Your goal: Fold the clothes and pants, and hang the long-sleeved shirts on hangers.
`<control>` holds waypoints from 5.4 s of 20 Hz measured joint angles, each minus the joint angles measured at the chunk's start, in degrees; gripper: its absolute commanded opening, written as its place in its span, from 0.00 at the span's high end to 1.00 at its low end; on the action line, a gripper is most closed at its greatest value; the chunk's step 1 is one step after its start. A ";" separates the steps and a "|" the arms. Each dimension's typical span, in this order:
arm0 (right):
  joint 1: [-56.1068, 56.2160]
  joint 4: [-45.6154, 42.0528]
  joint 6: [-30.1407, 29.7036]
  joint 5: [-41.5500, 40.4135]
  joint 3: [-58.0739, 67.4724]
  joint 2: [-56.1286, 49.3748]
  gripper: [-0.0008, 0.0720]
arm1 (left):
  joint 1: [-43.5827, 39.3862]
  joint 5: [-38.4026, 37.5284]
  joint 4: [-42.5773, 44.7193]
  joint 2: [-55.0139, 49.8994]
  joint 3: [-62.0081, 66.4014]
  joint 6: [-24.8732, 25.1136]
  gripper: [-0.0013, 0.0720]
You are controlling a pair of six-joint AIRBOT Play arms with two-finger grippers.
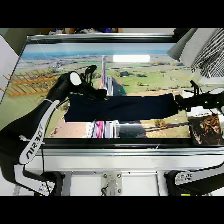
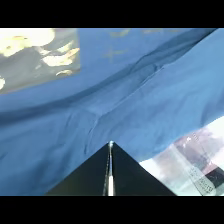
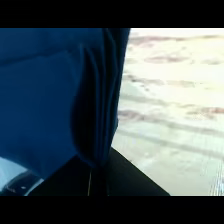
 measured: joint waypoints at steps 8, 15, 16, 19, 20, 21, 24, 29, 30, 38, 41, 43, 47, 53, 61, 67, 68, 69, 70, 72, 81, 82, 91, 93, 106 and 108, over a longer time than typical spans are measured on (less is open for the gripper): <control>8.48 -6.29 9.60 13.31 17.22 7.32 0.98 | -10.38 0.35 -0.13 -18.01 18.12 -0.35 0.97; 19.37 -10.01 14.51 17.88 29.44 8.35 0.98 | -13.86 -3.98 -0.07 -28.06 29.35 -0.52 0.97; 20.68 -10.29 14.95 18.05 30.56 8.37 0.98 | -13.92 -4.33 0.00 -28.55 29.51 -0.52 0.97; 23.87 -10.78 16.13 18.29 32.72 8.39 0.98 | -13.79 -5.29 0.04 -29.29 30.03 -0.52 0.97; 24.81 -10.82 16.37 18.32 33.14 8.39 0.98 | -13.55 -5.73 0.07 -29.42 30.49 -0.50 0.97; 25.83 -11.02 16.81 18.32 33.46 8.39 0.98 | -13.20 -6.32 0.04 -29.44 31.02 -0.50 0.97; 28.72 -11.17 18.16 18.29 33.92 8.39 0.98 | -11.15 -7.30 0.09 -28.04 31.89 -0.42 0.97; 34.88 -10.97 21.38 14.67 34.14 8.39 0.98 | -3.96 -8.41 0.37 -23.21 32.26 0.13 0.97; 36.44 -10.91 22.21 13.31 34.14 8.28 0.98 | -1.97 -8.61 0.42 -22.05 32.28 0.13 0.97; 49.96 -8.39 29.66 -0.28 34.16 0.63 0.98 | 14.10 -12.83 0.52 -12.52 32.30 0.33 0.97; 55.23 -5.11 30.53 -7.96 34.16 -5.29 0.98 | 19.21 -14.78 0.52 -8.90 32.30 0.44 0.97; 58.71 -3.45 30.95 -13.88 34.14 -9.70 0.52 | 22.01 -16.06 0.52 -6.71 32.30 0.59 0.97; 64.61 5.11 24.06 -26.27 34.14 -17.18 0.08 | 25.55 -17.77 0.52 -3.10 32.30 0.79 0.97; 61.46 14.43 10.32 -28.06 32.65 -14.60 0.29 | 26.32 -15.26 0.52 4.28 25.14 1.20 0.97; 38.34 -0.81 11.39 -20.24 4.35 4.52 0.00 | 17.73 -3.19 0.52 19.15 -4.96 2.54 0.97; 28.20 5.16 11.28 -19.19 -5.99 1.81 0.00 | 11.06 1.18 0.50 22.16 -13.14 2.75 0.96; 28.33 7.39 10.16 -19.19 -6.45 0.46 0.01 | 10.49 1.49 0.48 22.25 -13.51 2.75 0.97; 28.85 9.86 8.94 -19.06 -6.75 -0.90 0.01 | 10.10 1.79 0.50 22.34 -13.77 2.78 0.97; 29.64 12.33 7.74 -19.08 -6.86 -2.12 0.01 | 9.77 2.08 0.50 22.43 -13.94 2.78 0.97; 31.95 17.57 5.33 -19.04 -6.58 -4.44 0.01 | 9.40 2.23 0.50 22.47 -14.21 2.93 0.97; 41.53 27.50 -1.68 -24.52 -2.99 -8.70 0.98 | 9.07 2.16 0.33 22.60 -14.40 2.71 0.97; 41.16 27.36 -2.64 -24.76 -2.64 -8.07 0.98 | 9.07 1.95 0.33 22.56 -14.43 2.71 0.97; 14.03 4.11 4.85 -24.74 3.28 11.08 0.98 | 9.07 1.22 0.39 22.56 -14.43 2.71 0.97; 5.49 1.60 7.04 -24.61 3.74 14.19 0.98 | 9.07 1.22 0.39 22.56 -14.43 2.71 0.96; -20.87 -1.38 13.94 -19.10 4.13 20.26 0.98 | 9.03 -0.31 0.09 22.56 -14.43 2.64 0.97; -20.85 -3.17 16.46 -16.24 4.13 22.21 0.98 | 9.03 -0.50 0.07 22.56 -14.43 2.49 0.97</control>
